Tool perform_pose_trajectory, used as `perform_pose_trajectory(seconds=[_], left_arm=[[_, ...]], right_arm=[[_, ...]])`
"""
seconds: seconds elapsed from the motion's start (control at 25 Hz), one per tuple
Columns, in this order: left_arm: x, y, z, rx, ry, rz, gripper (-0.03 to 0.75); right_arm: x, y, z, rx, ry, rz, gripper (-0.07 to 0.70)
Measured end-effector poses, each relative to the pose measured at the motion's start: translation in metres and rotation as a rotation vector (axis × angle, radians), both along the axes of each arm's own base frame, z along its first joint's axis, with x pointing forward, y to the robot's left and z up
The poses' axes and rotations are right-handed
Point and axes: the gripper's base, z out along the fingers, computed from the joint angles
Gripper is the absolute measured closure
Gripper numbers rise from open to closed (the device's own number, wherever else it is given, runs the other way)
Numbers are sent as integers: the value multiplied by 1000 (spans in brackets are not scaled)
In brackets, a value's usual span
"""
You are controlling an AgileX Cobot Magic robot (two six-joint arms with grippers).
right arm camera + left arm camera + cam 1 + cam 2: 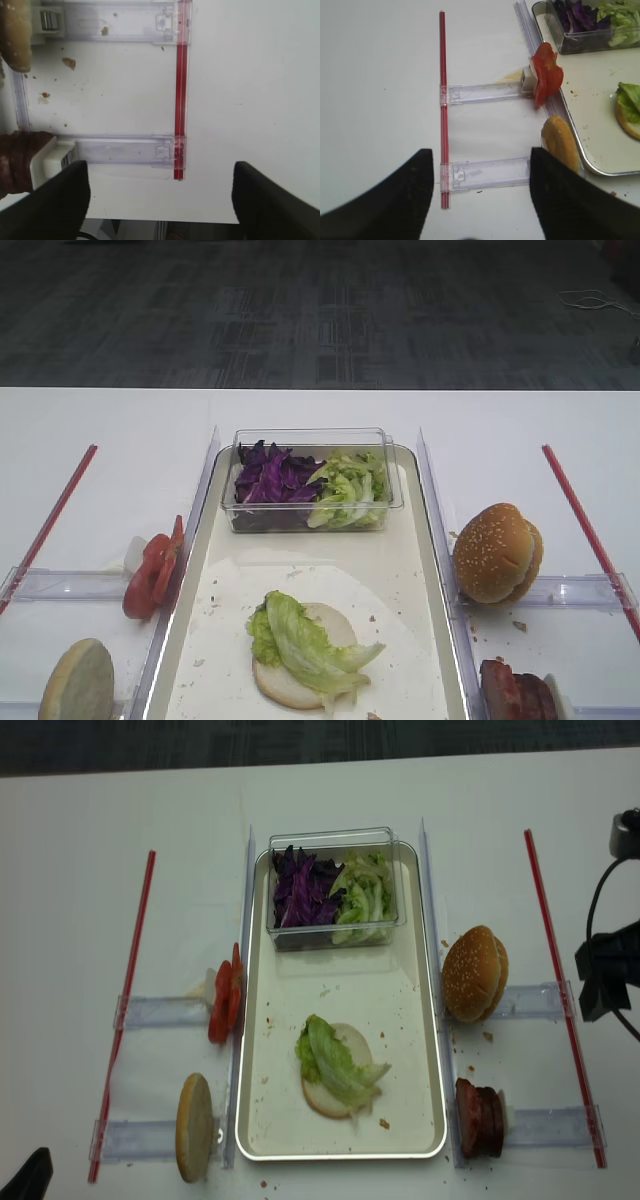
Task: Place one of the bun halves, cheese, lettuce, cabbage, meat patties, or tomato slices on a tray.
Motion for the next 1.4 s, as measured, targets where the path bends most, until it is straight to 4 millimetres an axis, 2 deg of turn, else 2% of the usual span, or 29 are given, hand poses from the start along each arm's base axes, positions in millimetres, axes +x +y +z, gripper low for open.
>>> perform_pose_trajectory(seconds=[0.4, 0.68, 1.08, 1.4], left_arm=[[0, 0, 0, 1, 0, 1, 288], [0, 0, 0, 1, 0, 1, 288], [0, 0, 0, 1, 0, 1, 288], [0, 0, 0, 1, 0, 1, 288]], right_arm=[[-53, 4, -7, 6, -86, -2, 52], [-78, 5, 0, 5, -191, -3, 52], [-118, 7, -7, -5, -329, -3, 52], [-139, 5, 2, -57, -469, 6, 52]])
